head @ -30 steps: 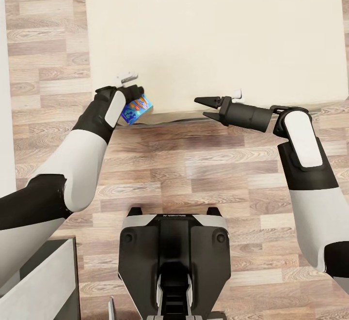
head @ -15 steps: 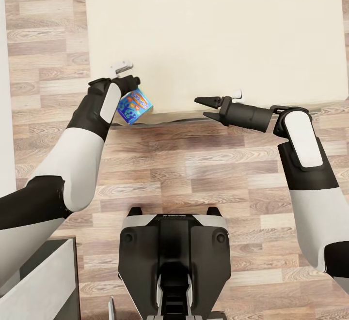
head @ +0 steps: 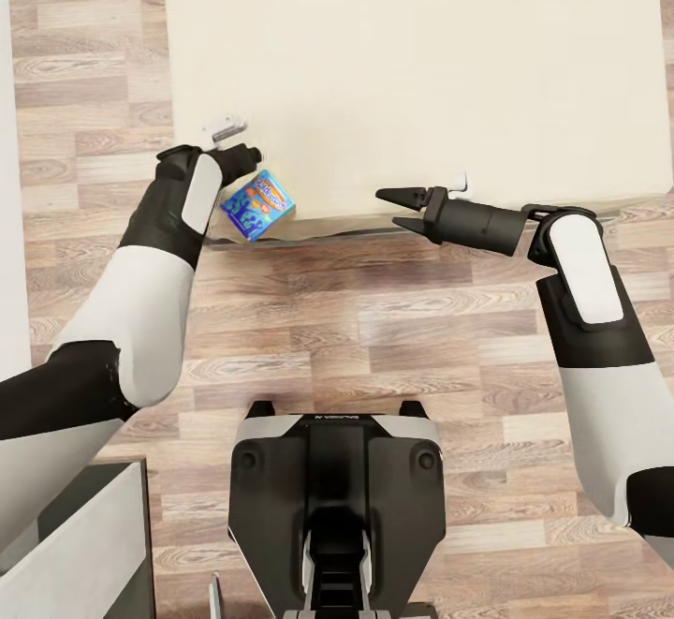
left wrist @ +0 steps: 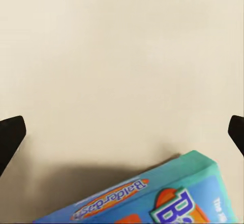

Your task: Put all the toys in the child's room - the three board games (two on the bed and one on the table), the two jigsaw puzzles on the table, and the tennis ball on the table - inside the toy box on the table in the child's room.

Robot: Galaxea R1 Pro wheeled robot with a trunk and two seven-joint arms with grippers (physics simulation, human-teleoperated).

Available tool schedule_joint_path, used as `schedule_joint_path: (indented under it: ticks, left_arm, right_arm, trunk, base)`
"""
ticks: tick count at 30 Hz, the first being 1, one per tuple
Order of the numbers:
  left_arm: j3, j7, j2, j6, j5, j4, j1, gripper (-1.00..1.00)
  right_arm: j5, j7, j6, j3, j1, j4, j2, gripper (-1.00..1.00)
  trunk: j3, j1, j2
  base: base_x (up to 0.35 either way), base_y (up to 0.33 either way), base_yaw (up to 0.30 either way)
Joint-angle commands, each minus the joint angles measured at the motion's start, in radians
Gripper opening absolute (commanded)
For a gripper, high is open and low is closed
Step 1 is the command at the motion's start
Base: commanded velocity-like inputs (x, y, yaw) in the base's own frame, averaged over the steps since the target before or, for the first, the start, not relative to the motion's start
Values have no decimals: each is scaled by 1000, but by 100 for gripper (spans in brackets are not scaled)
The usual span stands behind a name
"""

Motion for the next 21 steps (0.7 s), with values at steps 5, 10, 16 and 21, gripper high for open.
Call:
schedule_joint_path:
  ticks: [5,10,16,21]
  left_arm:
    - [65,23,26,74,8,-46,0,100]
    - [118,27,103,199,7,-106,0,100]
    - [187,19,263,334,11,-138,0,100]
    - [246,13,428,399,12,-141,6,100]
  right_arm:
    - [-1,1,2,-1,-1,0,-2,100]
    - [-2,4,2,-3,0,0,-12,100]
    - [-4,6,2,-5,0,0,-18,100]
    - [-9,6,2,-8,0,-1,-24,100]
  trunk:
    - [-1,1,-2]
    - [-1,1,-2]
    - [-1,1,-2]
    - [-1,1,-2]
  base:
    - [0,0,0]
    - [0,0,0]
    - [0,0,0]
    - [0,0,0]
